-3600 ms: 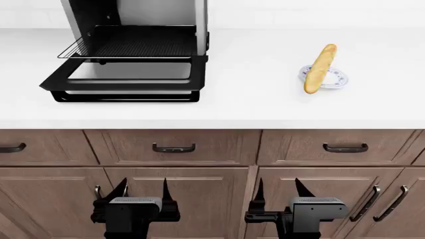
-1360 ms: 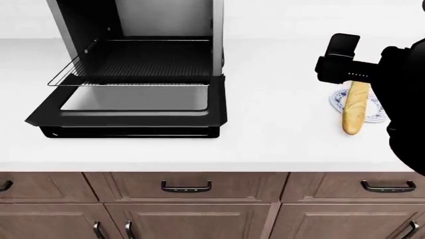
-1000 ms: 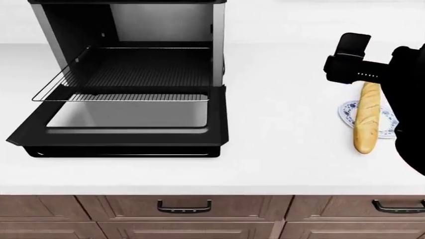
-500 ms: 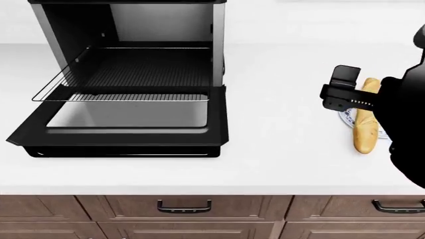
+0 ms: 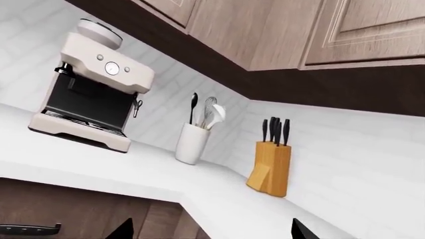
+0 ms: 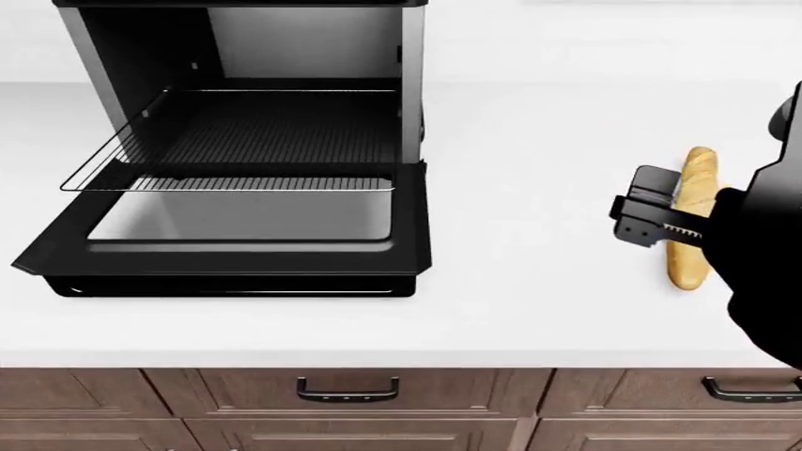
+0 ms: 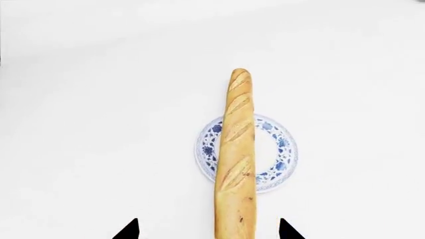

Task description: Place the baguette on the rack of the toaster oven.

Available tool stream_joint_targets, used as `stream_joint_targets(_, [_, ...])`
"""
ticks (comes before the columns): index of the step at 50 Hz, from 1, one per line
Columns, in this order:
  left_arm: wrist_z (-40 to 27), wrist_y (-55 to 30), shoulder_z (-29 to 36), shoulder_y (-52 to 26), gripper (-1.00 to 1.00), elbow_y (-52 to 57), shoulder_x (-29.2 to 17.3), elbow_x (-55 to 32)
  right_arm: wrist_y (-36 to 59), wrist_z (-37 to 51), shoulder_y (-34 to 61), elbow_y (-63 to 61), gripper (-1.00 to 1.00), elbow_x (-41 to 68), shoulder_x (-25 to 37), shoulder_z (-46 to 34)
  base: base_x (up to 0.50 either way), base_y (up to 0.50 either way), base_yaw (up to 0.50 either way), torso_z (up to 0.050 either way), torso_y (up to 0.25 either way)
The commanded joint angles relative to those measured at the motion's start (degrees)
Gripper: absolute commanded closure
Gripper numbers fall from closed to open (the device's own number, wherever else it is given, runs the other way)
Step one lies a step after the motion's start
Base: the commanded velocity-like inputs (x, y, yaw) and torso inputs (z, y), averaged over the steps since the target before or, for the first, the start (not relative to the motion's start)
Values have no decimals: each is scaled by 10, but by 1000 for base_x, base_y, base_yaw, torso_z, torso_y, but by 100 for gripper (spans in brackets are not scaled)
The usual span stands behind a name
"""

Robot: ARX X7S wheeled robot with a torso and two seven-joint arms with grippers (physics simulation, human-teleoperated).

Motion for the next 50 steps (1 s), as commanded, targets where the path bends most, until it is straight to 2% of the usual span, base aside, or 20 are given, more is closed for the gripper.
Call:
stream_joint_targets(1, [-5, 0, 7, 0, -100, 1, -4, 5, 0, 3, 0, 25, -100, -8, -5, -19, 0, 0, 0, 0, 0])
stream_joint_targets(11, [-8, 2, 9, 1, -100, -1, -7, 7, 14, -38, 4, 96, -100, -10, -44, -33, 0, 0, 0, 0, 0])
stream_joint_targets(50, [-18, -3, 32, -5, -100, -6, -16, 27, 53, -72, -8, 223, -100, -14, -67, -78, 0, 0, 0, 0, 0])
